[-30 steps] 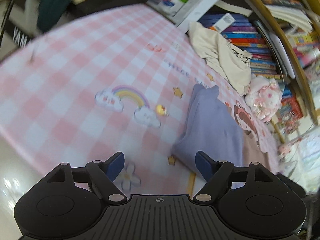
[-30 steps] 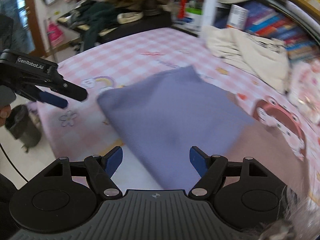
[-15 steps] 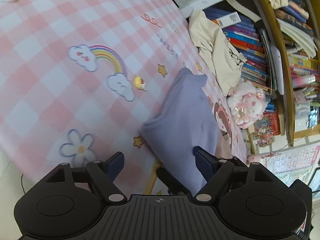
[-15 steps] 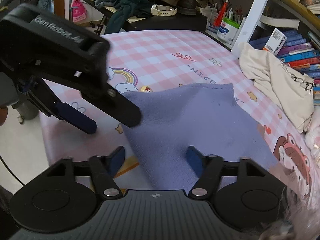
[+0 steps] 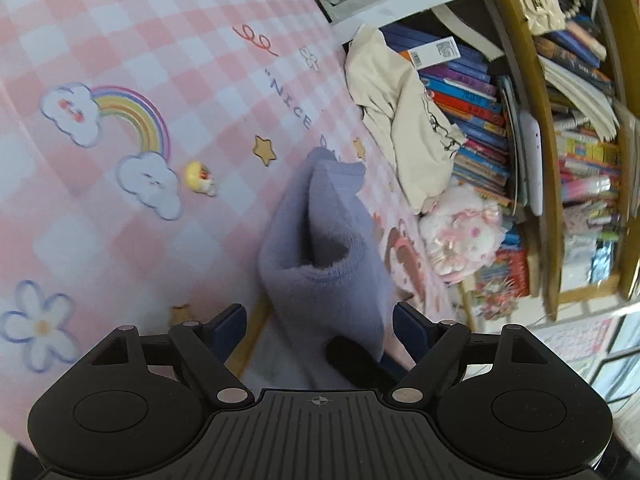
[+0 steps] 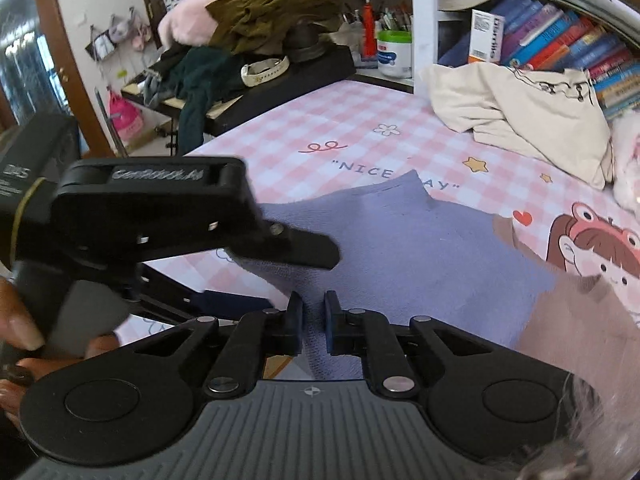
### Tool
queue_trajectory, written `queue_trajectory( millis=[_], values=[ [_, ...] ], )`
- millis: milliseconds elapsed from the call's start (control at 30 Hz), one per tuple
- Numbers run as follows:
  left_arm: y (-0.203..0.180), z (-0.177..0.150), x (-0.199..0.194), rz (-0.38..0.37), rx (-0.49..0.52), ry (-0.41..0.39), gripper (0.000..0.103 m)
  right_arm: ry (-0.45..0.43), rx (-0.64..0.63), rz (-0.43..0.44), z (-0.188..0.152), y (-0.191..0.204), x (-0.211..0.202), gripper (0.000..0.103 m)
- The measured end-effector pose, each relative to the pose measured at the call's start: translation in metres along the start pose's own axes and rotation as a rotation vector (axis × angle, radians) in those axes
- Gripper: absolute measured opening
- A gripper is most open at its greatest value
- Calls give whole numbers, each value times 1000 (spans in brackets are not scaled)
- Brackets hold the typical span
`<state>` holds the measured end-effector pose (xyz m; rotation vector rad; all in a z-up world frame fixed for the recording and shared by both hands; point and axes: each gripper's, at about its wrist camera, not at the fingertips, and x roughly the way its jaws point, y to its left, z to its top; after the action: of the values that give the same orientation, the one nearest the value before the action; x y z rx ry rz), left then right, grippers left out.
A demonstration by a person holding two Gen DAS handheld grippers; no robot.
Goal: Fold clothes
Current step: 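Grasp the lavender side edge of the folded sweater with the left tool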
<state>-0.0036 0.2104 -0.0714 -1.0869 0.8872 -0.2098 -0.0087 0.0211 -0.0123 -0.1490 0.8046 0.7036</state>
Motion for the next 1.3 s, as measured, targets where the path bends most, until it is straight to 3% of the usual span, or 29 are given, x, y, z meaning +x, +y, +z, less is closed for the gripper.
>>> queue_trajectory(
  millis=[100, 167, 233, 367, 533, 700, 867, 1033, 1300],
  values=[
    [2, 1, 5, -14, -41, -10, 82, 18, 18, 15, -3, -1, 1, 15],
    [2, 1, 8, 3, -46, -11, 82, 18, 33, 18, -5, -3, -2, 35],
    [4, 1, 10, 16, -57, -11, 82, 0, 60, 4, -9, -10, -10, 45],
    [9, 1, 11, 15, -69, -13, 82, -9, 154, -33, -19, -31, -26, 51],
    [12, 0, 10, 4, -82, -22, 82, -13, 307, -163, -44, -72, -56, 53],
    [10, -1, 9, 12, -78, -22, 82, -25, 500, -364, -76, -116, -95, 53],
    [4, -2, 9, 33, -51, -23, 82, 17, 551, -481, -104, -140, -117, 54],
    [0, -6, 10, 48, -31, -48, 85, 19, 545, -452, -117, -151, -124, 58],
    [-16, -22, 14, 120, 24, -136, 89, 39, 372, -389, -105, -159, -118, 60]
  ],
)
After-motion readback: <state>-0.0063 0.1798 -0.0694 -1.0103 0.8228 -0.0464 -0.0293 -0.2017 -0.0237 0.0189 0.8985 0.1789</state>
